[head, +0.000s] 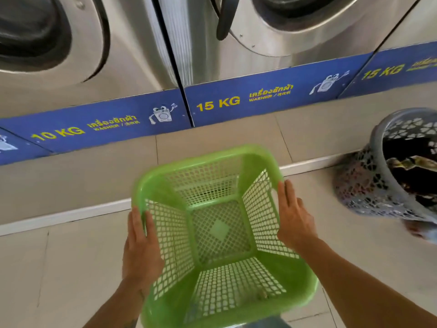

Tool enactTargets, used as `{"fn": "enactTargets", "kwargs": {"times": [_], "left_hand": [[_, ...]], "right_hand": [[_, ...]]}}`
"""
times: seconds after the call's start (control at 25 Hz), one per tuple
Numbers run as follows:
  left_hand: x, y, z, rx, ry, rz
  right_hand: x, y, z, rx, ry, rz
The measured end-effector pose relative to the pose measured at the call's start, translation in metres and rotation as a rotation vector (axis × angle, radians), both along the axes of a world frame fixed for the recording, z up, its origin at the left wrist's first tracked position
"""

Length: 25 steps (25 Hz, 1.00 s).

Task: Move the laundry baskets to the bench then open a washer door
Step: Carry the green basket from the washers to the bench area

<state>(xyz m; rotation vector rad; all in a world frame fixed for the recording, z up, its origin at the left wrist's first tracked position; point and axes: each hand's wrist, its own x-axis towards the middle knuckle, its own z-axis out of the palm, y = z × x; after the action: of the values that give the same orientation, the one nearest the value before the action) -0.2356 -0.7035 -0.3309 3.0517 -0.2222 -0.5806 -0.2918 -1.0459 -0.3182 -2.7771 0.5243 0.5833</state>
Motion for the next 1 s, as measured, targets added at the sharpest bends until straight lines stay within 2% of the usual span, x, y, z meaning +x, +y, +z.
{"fn": "enactTargets", "kwargs": {"times": [0.12, 0.2, 0.6, 0.8, 1.0], "left_hand": [[0.004, 0.000, 0.018, -0.020, -0.008, 0.022], [0.009, 0.000, 0.049, -0.079, -0.040, 0.055], [-0.050, 0.010, 0.270, -0.182, -0.177, 0.108], [-0.103, 0.059, 0.361, -0.226, -0.241, 0.072], [-0.184, 0.136, 0.428, -0.247, -0.293, 0.117]], "right_hand": [[0.007, -0.007, 0.013, -0.004, -0.030, 0.023], [0.009, -0.015, 0.045, 0.008, -0.063, 0.028], [-0.041, -0.028, 0.281, -0.051, -0.180, 0.142], [-0.089, 0.011, 0.373, -0.021, -0.269, 0.164], [-0.159, 0.086, 0.431, 0.001, -0.349, 0.212]]}}
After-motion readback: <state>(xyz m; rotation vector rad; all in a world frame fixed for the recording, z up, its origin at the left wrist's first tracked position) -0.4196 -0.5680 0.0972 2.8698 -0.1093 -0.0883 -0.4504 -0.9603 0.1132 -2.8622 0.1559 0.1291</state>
